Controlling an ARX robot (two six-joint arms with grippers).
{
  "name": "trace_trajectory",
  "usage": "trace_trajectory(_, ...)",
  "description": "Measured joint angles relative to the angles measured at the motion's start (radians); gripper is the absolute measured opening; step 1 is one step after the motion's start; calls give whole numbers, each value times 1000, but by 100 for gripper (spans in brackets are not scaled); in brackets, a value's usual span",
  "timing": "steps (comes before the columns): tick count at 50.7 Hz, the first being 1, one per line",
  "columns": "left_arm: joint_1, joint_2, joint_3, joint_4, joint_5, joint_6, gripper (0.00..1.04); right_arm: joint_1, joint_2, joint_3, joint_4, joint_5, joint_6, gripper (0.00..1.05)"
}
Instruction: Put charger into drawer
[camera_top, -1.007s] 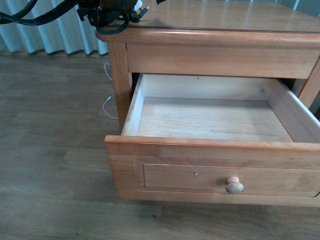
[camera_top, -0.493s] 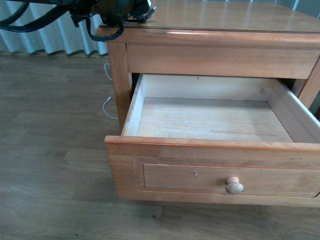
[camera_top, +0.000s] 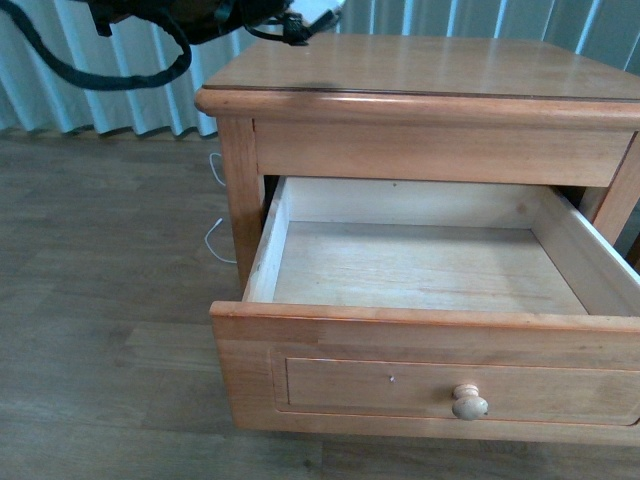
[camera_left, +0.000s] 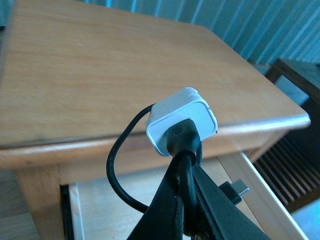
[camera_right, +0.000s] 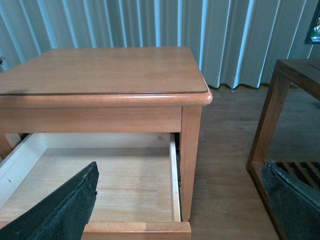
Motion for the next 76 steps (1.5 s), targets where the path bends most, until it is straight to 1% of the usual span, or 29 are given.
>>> trace_trajectory(3, -18, -37, -52, 0, 19, 27, 4, 0, 0, 0, 0, 0, 0, 97)
trace_trajectory(13, -72, -84, -179, 5, 25, 95, 4, 0, 0, 0, 0, 0, 0, 97)
trace_trajectory(20, -87, -24, -187, 16, 18, 120, 4, 0, 0, 0, 0, 0, 0, 97)
trace_trajectory(28, -98, 80, -157, 33, -13, 127, 4, 0, 0, 0, 0, 0, 0, 97)
trace_trajectory(39, -106, 250, -46, 42, -58, 129, 4, 0, 0, 0, 0, 0, 0, 97)
trace_trajectory(51, -116, 362, 47, 28, -75, 125, 4, 0, 0, 0, 0, 0, 0, 97)
trace_trajectory(58, -136, 391, 64, 28, -85, 121, 33, 0, 0, 0, 0, 0, 0, 97)
trace_trajectory(64, -141, 386, 60, 40, -114, 121, 50, 0, 0, 0, 0, 0, 0, 97)
trace_trajectory(66, -140, 377, 52, 46, -125, 117, 57, 0, 0, 0, 0, 0, 0, 97)
trace_trajectory(71, -133, 340, 21, 64, -181, 110, 71, 0, 0, 0, 0, 0, 0, 97)
trace_trajectory(76, -118, 276, -22, 83, -201, 100, 85, 0, 0, 0, 0, 0, 0, 97)
